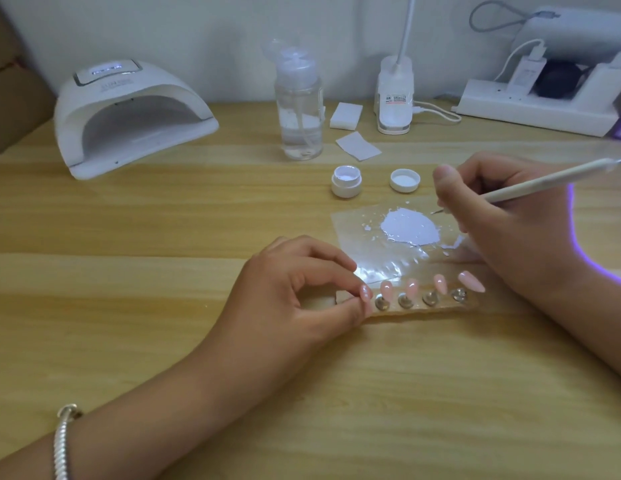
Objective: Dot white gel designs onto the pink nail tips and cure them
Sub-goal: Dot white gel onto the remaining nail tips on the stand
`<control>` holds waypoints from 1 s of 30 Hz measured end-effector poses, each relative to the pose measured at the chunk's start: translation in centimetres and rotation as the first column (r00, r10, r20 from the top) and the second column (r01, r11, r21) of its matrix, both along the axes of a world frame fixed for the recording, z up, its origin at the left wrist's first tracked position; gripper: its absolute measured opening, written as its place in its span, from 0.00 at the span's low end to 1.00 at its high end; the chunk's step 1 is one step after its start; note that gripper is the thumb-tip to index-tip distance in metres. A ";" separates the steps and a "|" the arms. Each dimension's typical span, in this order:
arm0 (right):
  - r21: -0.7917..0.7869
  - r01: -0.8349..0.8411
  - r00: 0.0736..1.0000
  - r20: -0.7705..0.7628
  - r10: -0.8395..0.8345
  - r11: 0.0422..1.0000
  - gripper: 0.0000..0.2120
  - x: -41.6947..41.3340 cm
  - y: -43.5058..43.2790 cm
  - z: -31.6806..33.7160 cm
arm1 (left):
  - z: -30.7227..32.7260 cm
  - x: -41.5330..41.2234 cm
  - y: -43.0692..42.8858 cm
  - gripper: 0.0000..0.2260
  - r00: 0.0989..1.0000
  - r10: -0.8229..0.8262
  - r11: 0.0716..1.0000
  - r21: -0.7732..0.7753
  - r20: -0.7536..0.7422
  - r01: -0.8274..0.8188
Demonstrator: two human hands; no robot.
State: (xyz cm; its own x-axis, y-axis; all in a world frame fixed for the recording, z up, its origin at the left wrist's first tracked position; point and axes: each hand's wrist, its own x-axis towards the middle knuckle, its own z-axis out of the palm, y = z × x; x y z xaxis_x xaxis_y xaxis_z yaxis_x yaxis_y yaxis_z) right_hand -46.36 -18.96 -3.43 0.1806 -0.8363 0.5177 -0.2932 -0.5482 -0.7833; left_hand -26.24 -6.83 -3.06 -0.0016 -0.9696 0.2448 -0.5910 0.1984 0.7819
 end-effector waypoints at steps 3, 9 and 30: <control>-0.005 -0.010 1.000 -0.002 0.010 1.000 0.18 0.0 0.0 0.0 | -0.3 0.0 -0.1 0.02 1.000 0.005 1.000 -0.021 -0.010 -0.005; -0.025 -0.004 1.000 -0.015 0.004 1.000 0.18 0.0 -0.1 0.0 | -0.4 -0.2 0.1 0.04 1.000 -0.021 0.996 -0.091 -0.018 0.019; 0.090 -0.033 0.999 0.022 0.031 0.995 0.20 0.3 -0.3 0.3 | 0.7 -1.1 -0.5 0.07 0.988 -0.031 0.998 -0.051 0.154 0.040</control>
